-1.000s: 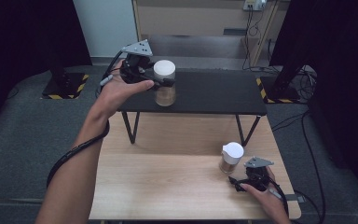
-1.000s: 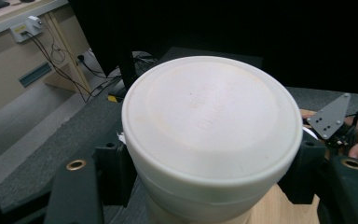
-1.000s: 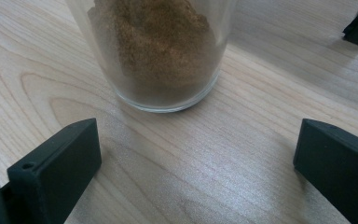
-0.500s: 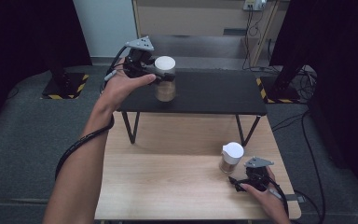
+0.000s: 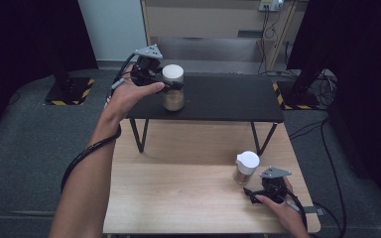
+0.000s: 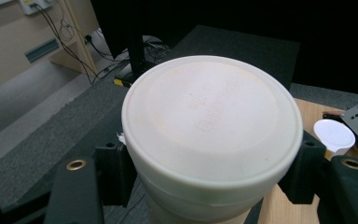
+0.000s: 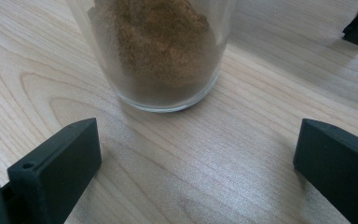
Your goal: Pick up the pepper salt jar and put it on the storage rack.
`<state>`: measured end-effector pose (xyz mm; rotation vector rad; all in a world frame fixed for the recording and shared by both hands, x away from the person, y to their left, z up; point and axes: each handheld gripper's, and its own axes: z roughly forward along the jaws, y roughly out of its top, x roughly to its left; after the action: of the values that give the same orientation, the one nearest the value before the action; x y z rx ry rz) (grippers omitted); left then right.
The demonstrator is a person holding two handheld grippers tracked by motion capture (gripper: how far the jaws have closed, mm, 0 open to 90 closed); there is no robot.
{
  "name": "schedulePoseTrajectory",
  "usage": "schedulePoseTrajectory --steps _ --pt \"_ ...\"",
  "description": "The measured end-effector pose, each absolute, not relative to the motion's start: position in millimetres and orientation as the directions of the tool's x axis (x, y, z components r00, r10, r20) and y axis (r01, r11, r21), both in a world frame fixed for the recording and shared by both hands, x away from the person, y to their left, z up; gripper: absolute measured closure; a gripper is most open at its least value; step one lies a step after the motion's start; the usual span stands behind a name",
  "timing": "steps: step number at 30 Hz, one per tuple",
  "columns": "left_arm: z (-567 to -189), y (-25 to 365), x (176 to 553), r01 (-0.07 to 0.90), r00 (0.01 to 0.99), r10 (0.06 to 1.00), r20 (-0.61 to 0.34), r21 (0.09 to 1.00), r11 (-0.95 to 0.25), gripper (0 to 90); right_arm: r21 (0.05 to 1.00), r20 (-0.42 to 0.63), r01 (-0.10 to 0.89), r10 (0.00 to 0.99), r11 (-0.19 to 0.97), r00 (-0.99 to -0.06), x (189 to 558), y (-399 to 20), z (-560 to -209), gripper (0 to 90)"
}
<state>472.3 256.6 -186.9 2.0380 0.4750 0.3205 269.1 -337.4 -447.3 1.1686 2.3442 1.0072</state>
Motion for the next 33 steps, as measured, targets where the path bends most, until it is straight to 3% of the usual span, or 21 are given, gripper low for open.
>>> schedulePoseTrajectory --steps 19,27,33 --pt "-192 261 480 0.227 0.885 0.465 -0.007 0.880 -0.417 32.0 0.720 0.016 0.558 0.795 0.412 -0.607 269 -337 -447 1.5" --pt "-185 258 469 0.219 0.866 0.498 0.050 0.857 -0.466 6.4 0.720 0.016 0.558 0.794 0.412 -0.607 269 -337 -447 1.5" --pt "-185 267 451 0.216 0.845 0.529 0.079 0.855 -0.472 0.3 0.720 0.016 0.558 0.794 0.412 -0.607 269 -337 -447 1.4"
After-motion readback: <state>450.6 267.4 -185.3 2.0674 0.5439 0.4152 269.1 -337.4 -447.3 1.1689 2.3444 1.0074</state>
